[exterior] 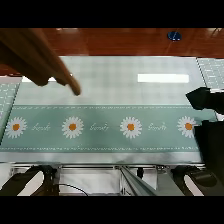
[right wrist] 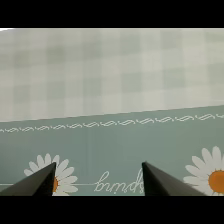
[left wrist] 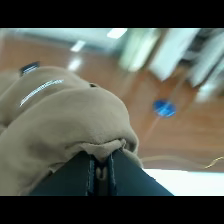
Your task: Fold the shirts.
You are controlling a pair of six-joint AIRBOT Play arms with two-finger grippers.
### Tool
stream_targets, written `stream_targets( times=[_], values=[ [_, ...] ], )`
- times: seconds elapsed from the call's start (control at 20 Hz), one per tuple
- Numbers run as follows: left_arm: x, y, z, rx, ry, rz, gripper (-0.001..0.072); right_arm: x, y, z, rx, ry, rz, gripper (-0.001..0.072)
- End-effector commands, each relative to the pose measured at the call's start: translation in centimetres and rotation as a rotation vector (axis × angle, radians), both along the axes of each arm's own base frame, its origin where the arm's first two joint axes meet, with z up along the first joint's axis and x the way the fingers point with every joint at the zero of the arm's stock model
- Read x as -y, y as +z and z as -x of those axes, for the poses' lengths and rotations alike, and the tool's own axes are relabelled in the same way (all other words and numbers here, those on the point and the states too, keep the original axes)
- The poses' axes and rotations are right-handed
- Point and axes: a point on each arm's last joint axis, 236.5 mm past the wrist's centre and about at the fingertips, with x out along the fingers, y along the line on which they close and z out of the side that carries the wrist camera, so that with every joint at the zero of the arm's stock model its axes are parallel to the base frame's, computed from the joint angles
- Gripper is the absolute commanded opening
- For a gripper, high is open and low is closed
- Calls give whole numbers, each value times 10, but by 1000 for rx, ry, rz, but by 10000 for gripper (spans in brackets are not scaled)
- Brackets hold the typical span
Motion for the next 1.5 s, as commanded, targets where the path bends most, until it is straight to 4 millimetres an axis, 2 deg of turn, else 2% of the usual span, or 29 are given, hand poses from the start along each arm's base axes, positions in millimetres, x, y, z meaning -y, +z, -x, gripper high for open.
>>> stream_targets(
  times=[0.0,0.1,0.25,0.35,0.45,0.55,0.65,0.75,0.8,0.9,1.0,1.05,1.1,1.15,1.2,1.3,1.4,1.45],
  values=[
    [47,60,41,141,-139,31,28,-1,18,19,60,8,-17,617],
    [84,50,51,104,-258,38,27,0,25,24,86,7,-20,617],
    [154,13,65,30,-454,63,27,0,24,27,78,-1,-26,617],
    [191,-12,77,26,-531,123,27,3,24,27,79,-9,-21,617],
    [207,-41,90,6,-556,195,27,3,24,27,78,-11,-24,617],
    [208,-87,103,-67,-560,219,27,3,23,27,73,-13,-25,617],
    [202,-149,112,-176,-546,200,27,3,23,28,71,-13,-24,617],
    [200,-232,122,-354,-538,158,28,3,21,27,66,-16,-28,617],
    [199,-281,130,-466,-537,121,28,2,18,26,57,-17,-31,617],
    [192,-373,148,-673,-514,59,29,0,-2,22,6,-20,-37,617],
    [180,-443,173,-864,-495,6,35,-9,-34,20,-73,-9,-62,617],
    [177,-465,189,-963,-507,-27,236,-15,-51,17,-109,-3,-83,617],
    [176,-476,201,-1036,-523,-55,666,-20,-67,15,-140,0,-104,617],
    [171,-482,205,-1080,-532,-96,703,-23,-80,12,-163,-2,-114,617],
    [164,-480,199,-1091,-523,-137,703,-22,-89,7,-182,-7,-111,617],
    [140,-449,166,-1039,-458,-189,703,-11,-88,-7,-170,-17,-51,618],
    [96,-395,122,-928,-318,-222,703,29,-60,-16,-116,-86,69,617],
    [65,-366,101,-857,-214,-229,702,66,-43,-14,-99,-167,165,618]
  ],
)
